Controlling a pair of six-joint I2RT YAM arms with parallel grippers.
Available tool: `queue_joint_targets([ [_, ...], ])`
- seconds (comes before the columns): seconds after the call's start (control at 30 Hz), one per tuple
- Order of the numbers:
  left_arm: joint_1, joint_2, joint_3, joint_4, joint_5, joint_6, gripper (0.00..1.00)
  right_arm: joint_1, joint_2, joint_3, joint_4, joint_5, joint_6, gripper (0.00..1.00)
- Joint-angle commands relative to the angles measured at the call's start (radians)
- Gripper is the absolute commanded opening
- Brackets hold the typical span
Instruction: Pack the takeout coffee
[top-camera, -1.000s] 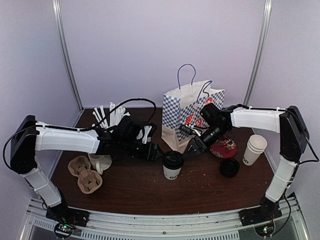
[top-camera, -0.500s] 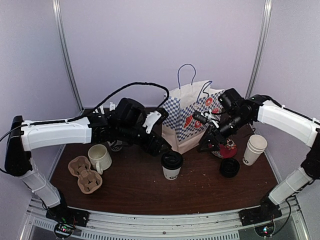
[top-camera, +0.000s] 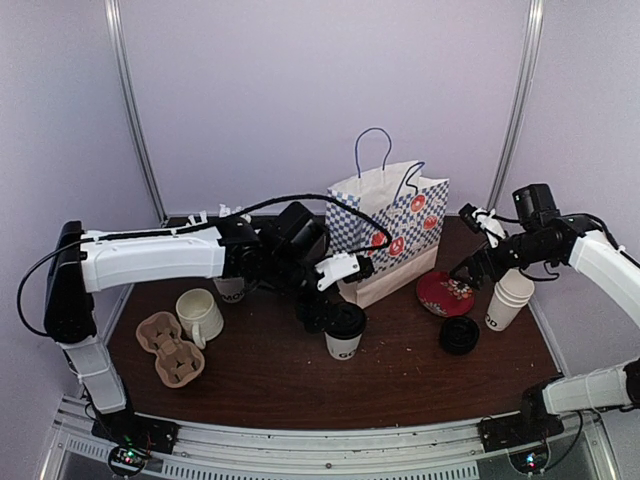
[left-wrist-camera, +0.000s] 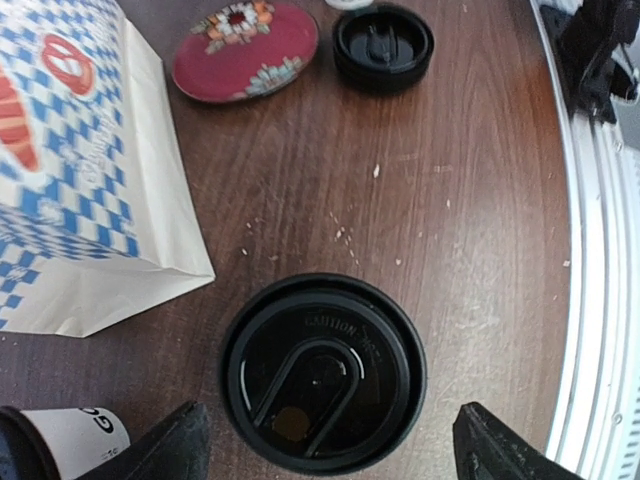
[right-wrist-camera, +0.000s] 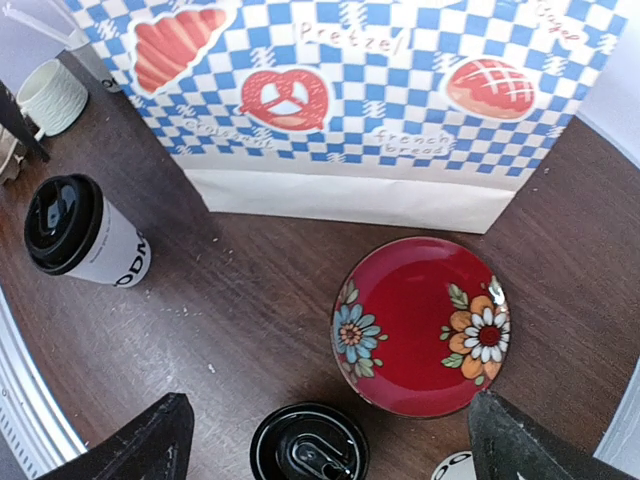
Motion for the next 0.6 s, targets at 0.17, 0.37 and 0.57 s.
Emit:
queue_joint_targets([
  [0.17, 0.002, 0.137, 0.140, -0.091, 0.044, 0.084, 0.83, -0.049, -0.044, -0.041, 0.076, -0.030, 0.029, 1.00],
  [0.37, 0.001, 0.173, 0.158, -0.097, 0.068, 0.063, 0.79, -0.048, -0.022, -0.033, 0.072, -0.054, 0.023, 0.99],
  [0.57, 0.001, 0.166, 0.166, -0.109, 0.076, 0.056, 0.81, -0.048, -0.013, -0.031, 0.064, -0.074, 0.015, 1.00],
])
